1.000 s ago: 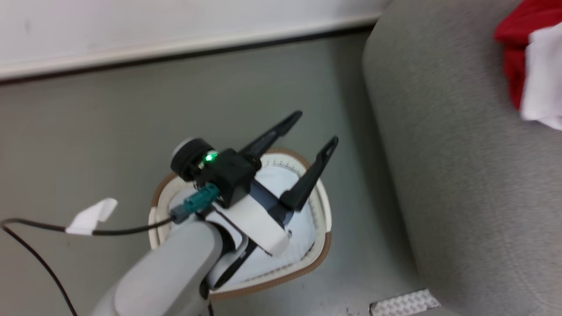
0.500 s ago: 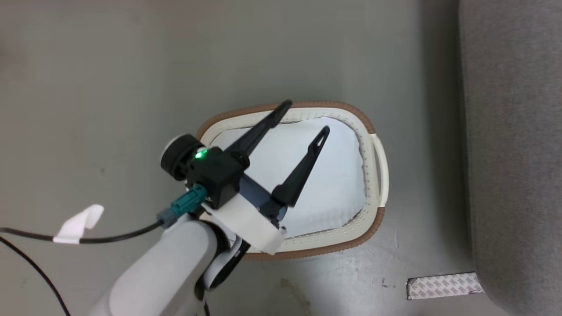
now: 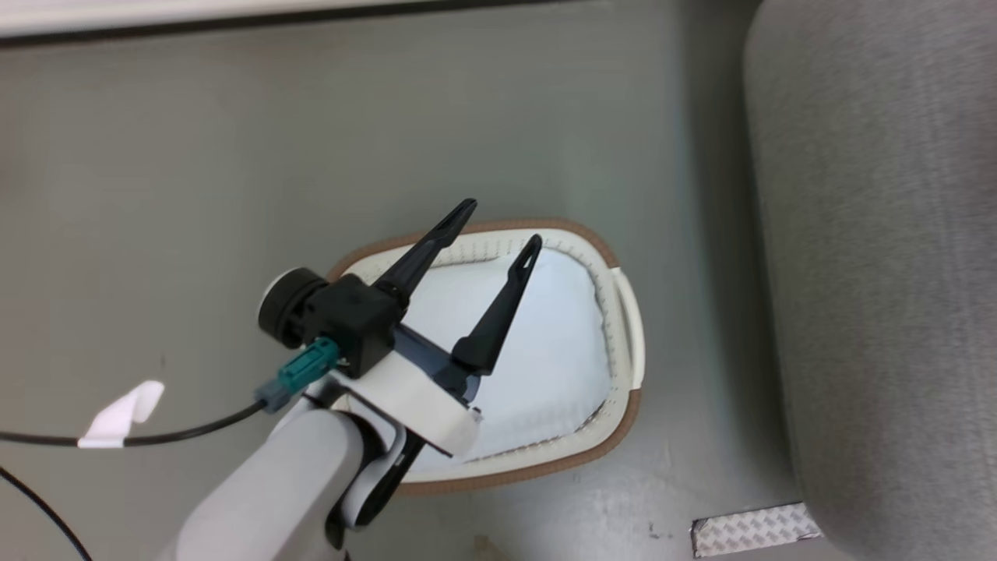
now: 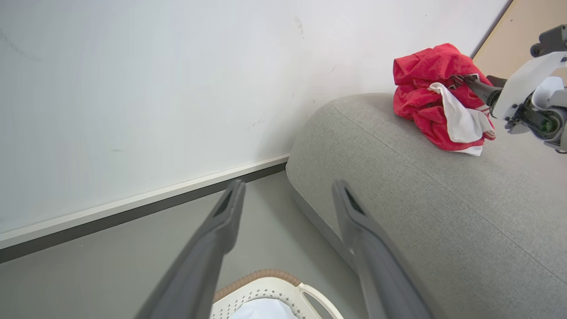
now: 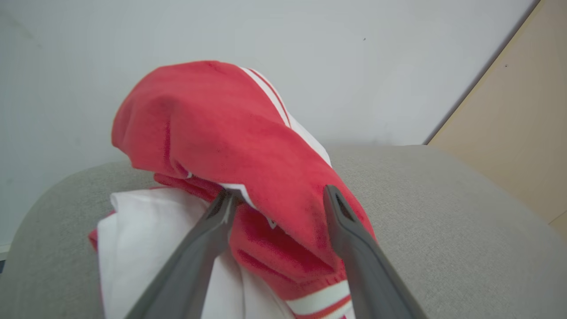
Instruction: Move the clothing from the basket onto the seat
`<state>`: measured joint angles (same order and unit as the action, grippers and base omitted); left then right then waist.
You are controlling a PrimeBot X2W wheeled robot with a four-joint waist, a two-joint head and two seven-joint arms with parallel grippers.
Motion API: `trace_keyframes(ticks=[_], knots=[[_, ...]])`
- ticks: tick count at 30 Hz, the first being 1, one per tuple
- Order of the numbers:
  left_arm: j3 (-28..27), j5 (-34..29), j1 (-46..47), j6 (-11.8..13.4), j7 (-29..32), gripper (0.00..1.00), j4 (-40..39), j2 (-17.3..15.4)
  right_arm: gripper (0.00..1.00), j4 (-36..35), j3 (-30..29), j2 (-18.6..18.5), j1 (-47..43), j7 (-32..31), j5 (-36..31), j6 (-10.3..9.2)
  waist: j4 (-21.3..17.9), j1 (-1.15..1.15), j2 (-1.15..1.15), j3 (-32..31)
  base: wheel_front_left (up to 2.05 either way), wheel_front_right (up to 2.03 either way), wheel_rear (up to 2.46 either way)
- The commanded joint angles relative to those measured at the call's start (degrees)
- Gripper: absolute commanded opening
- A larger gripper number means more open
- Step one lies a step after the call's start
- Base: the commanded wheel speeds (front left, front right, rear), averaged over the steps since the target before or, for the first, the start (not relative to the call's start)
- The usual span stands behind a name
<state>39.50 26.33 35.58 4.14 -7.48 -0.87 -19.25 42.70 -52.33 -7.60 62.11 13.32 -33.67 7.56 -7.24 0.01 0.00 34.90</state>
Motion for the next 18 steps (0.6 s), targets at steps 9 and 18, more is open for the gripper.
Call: trace_keyframes(ticks=[9, 18], knots=[[-4.2, 5.1, -6.4, 3.2, -3.3, 1.0, 3.9, -0.3, 1.0, -0.2, 14.9, 0.0, -10.5, 1.8, 10.8, -0.15, -3.2, -0.01, 0.0, -12.4, 0.0, 0.0, 0.0], [-7.4, 8.9, -15.2, 4.5, -6.4, 1.0, 8.7, -1.1, 1.0, -12.9, 31.4, -1.9, -27.1, 1.8, 26.0, -0.15, -0.3, -0.01, 0.0, -22.9, 0.0, 0.0, 0.0]])
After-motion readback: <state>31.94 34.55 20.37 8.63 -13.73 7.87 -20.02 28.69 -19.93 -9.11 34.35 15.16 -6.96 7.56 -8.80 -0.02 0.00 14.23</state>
